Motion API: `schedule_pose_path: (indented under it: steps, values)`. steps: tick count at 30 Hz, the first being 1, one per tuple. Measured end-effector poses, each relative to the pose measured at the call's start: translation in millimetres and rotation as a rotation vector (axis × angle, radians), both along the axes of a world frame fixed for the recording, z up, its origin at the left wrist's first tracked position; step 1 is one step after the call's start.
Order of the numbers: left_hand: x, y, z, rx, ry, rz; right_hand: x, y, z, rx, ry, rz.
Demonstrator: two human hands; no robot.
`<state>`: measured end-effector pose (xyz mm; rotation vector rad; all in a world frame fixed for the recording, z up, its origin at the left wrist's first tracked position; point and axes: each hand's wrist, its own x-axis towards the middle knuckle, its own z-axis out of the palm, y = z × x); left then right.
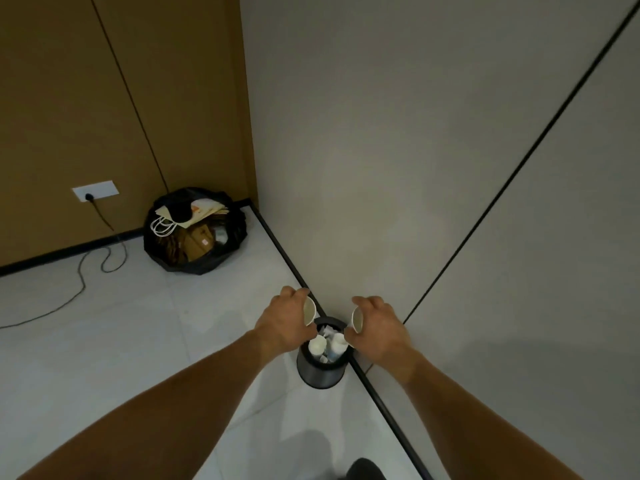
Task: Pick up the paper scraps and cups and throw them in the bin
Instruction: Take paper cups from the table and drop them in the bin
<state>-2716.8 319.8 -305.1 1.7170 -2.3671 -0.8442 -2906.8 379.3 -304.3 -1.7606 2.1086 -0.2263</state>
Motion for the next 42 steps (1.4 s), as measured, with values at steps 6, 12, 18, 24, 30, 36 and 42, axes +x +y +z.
schedule_pose_path:
  steps: [6, 12, 18, 24, 30, 36, 42]
  values:
    - [-56.1, -81.5, -42.1, 0.075, -0.016, 0.036, -52.3, -92.7, -53.3, 0.072, -0.009, 0.031]
    - [-98.4, -145.6, -110.4, 0.185, 0.010, 0.132, -91.0, -176.9, -119.9, 0.174, -0.028, 0.128]
    - [-123.1, -200.4, -241.5, 0.292, 0.017, 0.165, -115.2, -237.2, -243.6, 0.205, -0.078, 0.121]
    - [-138.2, -220.6, -395.7, 0.321, 0.038, 0.137, -123.0, -260.4, -405.0, 0.265, -0.089, 0.095]
    - [-143.7, -198.1, -502.6, 0.309, 0.007, 0.036, -125.4, -249.0, -508.9, 0.317, -0.054, 0.105]
    - [-134.3, -188.0, -548.8, 0.142, -0.130, -0.078, -113.4, -237.2, -551.5, 0.299, -0.109, 0.103]
    - [-129.6, -170.7, -583.6, 0.150, -0.234, -0.200, -103.2, -199.6, -575.0, 0.240, -0.036, 0.145]
